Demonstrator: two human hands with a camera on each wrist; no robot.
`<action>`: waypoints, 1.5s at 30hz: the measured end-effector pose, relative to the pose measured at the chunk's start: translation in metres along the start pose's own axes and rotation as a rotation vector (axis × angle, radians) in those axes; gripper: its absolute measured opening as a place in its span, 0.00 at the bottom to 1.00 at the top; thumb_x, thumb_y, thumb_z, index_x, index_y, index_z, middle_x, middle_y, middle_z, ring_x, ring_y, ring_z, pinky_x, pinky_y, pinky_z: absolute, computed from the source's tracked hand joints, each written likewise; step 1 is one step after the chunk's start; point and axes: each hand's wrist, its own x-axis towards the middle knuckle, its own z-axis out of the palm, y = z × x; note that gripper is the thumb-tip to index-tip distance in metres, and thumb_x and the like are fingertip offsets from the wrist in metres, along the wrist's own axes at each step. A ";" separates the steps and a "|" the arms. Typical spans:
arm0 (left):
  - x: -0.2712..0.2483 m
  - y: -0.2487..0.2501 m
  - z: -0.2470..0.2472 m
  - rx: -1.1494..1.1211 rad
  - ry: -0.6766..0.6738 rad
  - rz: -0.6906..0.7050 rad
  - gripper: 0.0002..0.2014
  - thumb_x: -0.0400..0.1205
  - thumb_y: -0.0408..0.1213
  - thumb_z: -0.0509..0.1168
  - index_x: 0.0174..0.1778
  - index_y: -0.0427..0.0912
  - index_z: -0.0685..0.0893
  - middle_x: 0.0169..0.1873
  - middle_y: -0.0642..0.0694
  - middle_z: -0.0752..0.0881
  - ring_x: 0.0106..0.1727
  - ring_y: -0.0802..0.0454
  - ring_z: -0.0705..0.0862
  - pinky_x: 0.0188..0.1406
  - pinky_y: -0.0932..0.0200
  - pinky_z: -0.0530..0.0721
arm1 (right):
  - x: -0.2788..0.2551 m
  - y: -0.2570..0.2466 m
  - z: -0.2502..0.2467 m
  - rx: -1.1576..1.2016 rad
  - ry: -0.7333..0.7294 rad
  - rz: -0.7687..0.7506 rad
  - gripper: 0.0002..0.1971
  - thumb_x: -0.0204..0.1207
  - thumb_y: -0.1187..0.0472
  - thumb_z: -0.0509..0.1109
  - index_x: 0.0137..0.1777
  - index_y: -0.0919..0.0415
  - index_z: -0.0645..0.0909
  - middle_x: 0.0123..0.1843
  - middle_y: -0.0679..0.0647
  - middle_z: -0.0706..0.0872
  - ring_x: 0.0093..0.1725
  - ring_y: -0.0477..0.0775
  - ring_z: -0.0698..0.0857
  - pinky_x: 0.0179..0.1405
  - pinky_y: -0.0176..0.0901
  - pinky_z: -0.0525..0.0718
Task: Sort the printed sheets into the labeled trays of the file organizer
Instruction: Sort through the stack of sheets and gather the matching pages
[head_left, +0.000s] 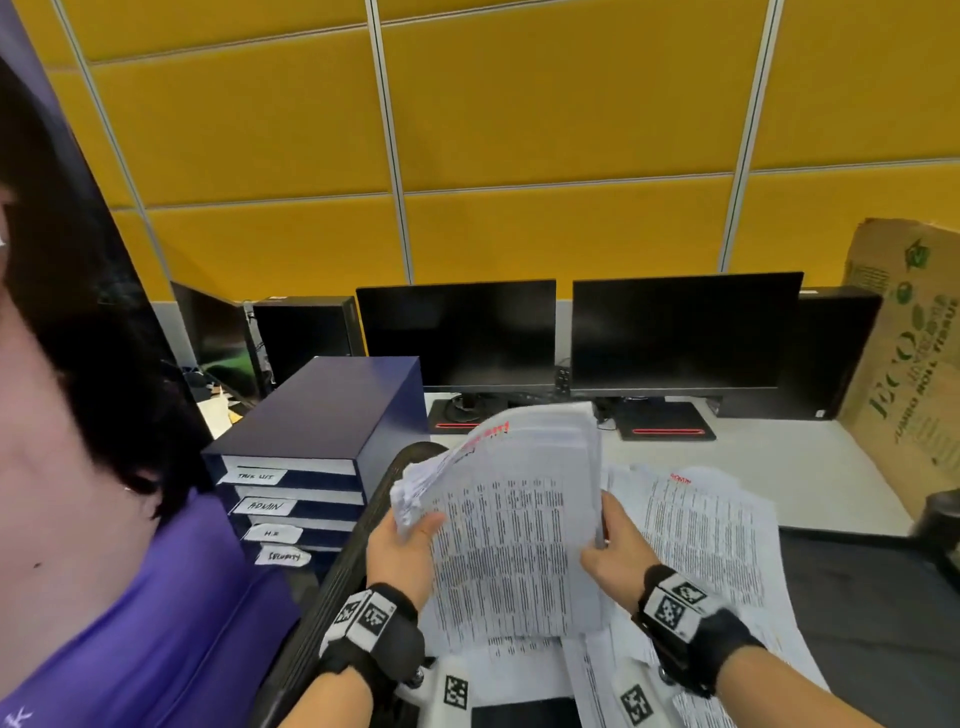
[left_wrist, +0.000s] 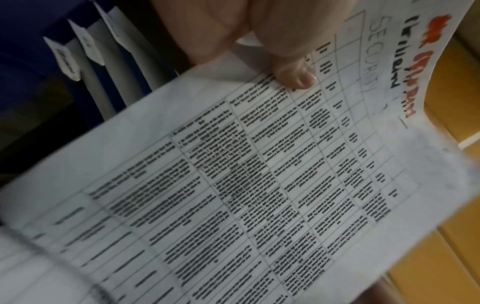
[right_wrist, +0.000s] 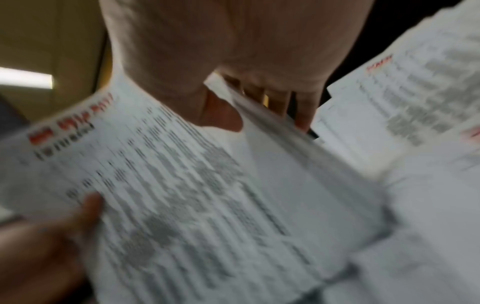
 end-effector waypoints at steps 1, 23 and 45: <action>0.002 0.001 -0.001 -0.019 0.029 -0.006 0.09 0.79 0.27 0.67 0.52 0.43 0.83 0.45 0.46 0.85 0.44 0.53 0.83 0.48 0.58 0.77 | 0.000 0.004 -0.002 -0.066 -0.061 0.013 0.32 0.74 0.77 0.61 0.75 0.53 0.61 0.65 0.44 0.77 0.62 0.42 0.78 0.60 0.32 0.77; -0.041 0.037 -0.050 -0.051 0.027 0.188 0.09 0.80 0.28 0.67 0.50 0.48 0.82 0.42 0.56 0.86 0.44 0.63 0.84 0.42 0.68 0.80 | -0.053 -0.065 0.022 0.125 0.128 -0.072 0.12 0.73 0.66 0.73 0.47 0.47 0.80 0.49 0.52 0.89 0.45 0.47 0.88 0.35 0.33 0.86; -0.095 -0.006 -0.050 0.061 0.008 0.213 0.21 0.77 0.29 0.71 0.59 0.51 0.69 0.52 0.47 0.82 0.51 0.52 0.85 0.50 0.54 0.85 | -0.085 -0.044 0.022 0.170 0.153 -0.076 0.27 0.75 0.72 0.68 0.71 0.52 0.67 0.57 0.49 0.83 0.48 0.39 0.84 0.39 0.34 0.87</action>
